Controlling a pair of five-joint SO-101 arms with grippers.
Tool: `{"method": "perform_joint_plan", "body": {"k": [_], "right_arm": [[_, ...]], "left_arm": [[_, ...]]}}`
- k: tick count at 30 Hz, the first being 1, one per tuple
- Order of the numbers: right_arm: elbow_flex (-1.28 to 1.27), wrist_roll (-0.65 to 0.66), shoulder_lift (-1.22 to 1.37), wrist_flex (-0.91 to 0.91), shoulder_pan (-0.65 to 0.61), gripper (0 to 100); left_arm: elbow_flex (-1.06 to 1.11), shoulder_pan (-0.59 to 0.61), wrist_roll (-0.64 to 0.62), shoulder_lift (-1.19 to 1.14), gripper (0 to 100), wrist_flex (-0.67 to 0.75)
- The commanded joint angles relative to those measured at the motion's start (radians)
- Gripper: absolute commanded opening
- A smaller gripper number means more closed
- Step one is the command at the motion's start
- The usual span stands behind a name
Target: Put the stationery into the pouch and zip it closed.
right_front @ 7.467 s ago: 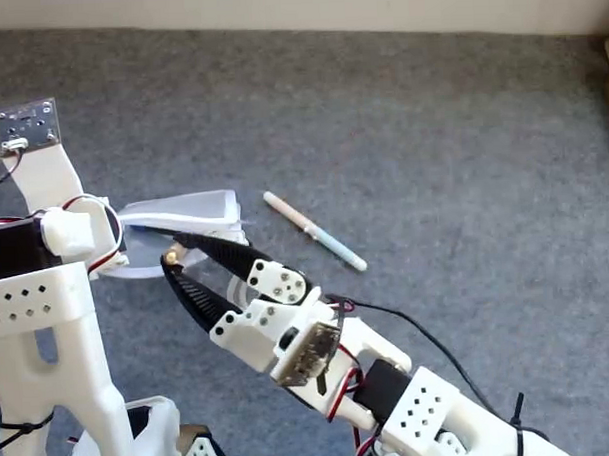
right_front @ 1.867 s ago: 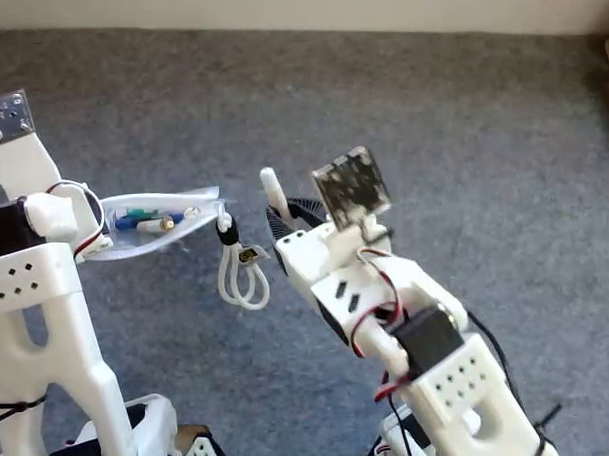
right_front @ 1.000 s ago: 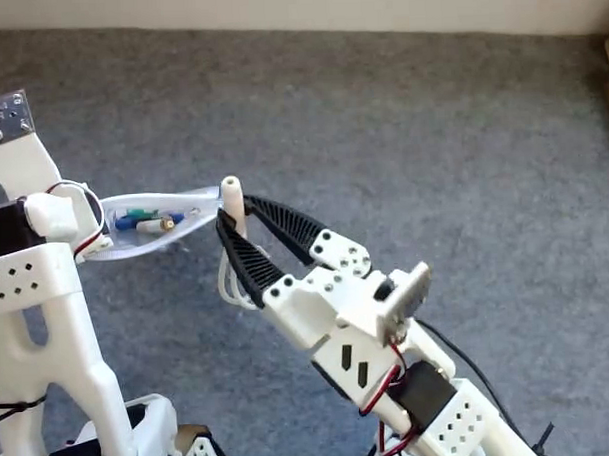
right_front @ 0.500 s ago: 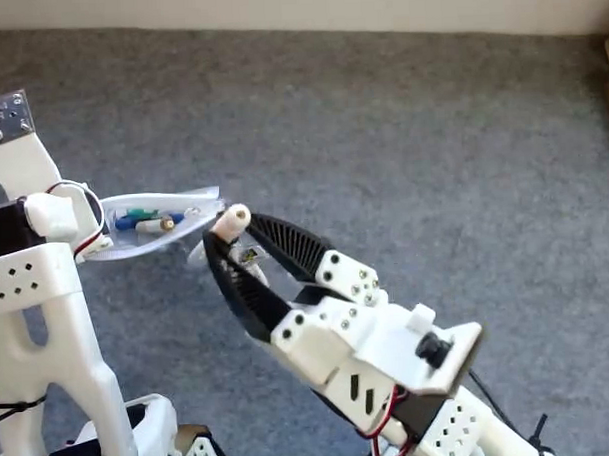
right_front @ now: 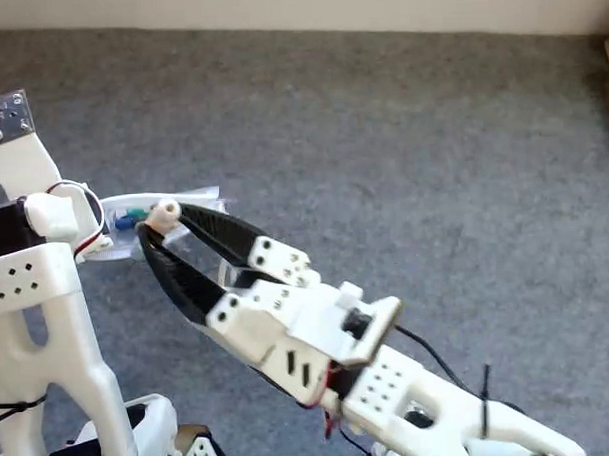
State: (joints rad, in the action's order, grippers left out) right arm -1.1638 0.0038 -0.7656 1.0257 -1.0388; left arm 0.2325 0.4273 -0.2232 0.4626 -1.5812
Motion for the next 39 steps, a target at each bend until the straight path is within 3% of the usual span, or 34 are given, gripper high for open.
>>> {"method": "perform_joint_plan", "body": {"k": [1, 15, 21, 27, 31, 39], "right_arm": [[0.093, -0.003, 0.125, 0.131, 0.05, 0.5], [0.091, -0.009, 0.367, 0.217, 0.051, 0.5], [0.094, -0.006, 0.366, 0.041, 0.033, 1.3], [0.096, -0.006, 0.366, 0.019, 0.036, 15.3], [0.094, -0.006, 0.348, 0.013, 0.038, 14.8], [0.096, -0.011, 0.03, -0.42, 0.038, 13.7]], "left_arm": [[0.007, 0.01, -0.011, -0.038, 3, 0.005], [0.027, 0.007, -0.011, -0.038, 3, 0.012], [0.027, 0.007, -0.011, -0.038, 3, 0.012], [0.028, 0.007, -0.011, -0.038, 3, 0.012], [0.028, 0.007, -0.011, -0.038, 3, 0.012], [0.028, 0.007, -0.011, -0.038, 3, 0.012]]}}
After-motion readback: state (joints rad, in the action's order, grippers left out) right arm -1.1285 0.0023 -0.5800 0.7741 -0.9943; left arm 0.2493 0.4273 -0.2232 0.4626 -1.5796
